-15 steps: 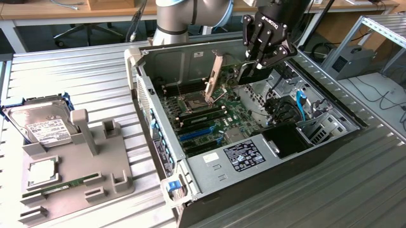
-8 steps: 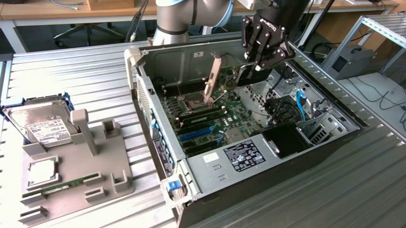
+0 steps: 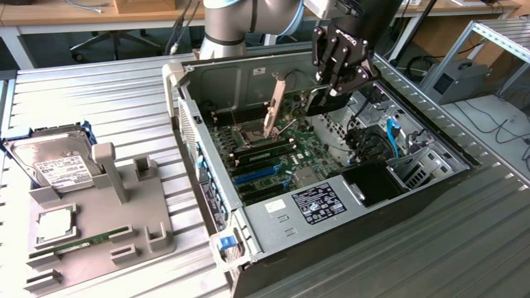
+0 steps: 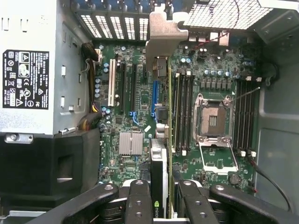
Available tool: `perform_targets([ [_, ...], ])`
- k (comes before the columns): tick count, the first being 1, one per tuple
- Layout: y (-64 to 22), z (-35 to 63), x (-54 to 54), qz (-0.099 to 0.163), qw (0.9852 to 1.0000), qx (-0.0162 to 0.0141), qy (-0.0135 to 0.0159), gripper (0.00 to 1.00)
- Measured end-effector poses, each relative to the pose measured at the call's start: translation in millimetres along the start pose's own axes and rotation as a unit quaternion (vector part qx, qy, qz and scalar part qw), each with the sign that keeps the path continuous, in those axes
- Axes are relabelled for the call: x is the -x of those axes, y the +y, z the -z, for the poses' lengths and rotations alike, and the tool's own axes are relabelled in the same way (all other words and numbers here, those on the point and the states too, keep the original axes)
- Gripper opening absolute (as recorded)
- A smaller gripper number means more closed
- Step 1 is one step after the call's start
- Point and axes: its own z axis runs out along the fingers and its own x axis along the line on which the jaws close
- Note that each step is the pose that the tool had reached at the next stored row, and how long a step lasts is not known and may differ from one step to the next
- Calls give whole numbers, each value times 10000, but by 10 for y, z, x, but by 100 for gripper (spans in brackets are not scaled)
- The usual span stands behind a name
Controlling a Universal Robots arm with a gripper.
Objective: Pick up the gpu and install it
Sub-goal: 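Insert the gpu into the slot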
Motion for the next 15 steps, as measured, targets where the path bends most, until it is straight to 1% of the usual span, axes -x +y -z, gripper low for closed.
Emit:
perform_targets([
  [8, 1, -15, -1, 0, 10000, 0, -1, 27],
  [13, 5, -56, -1, 0, 10000, 0, -1, 27],
  [15, 7, -92, -2, 0, 10000, 0, -1, 27],
])
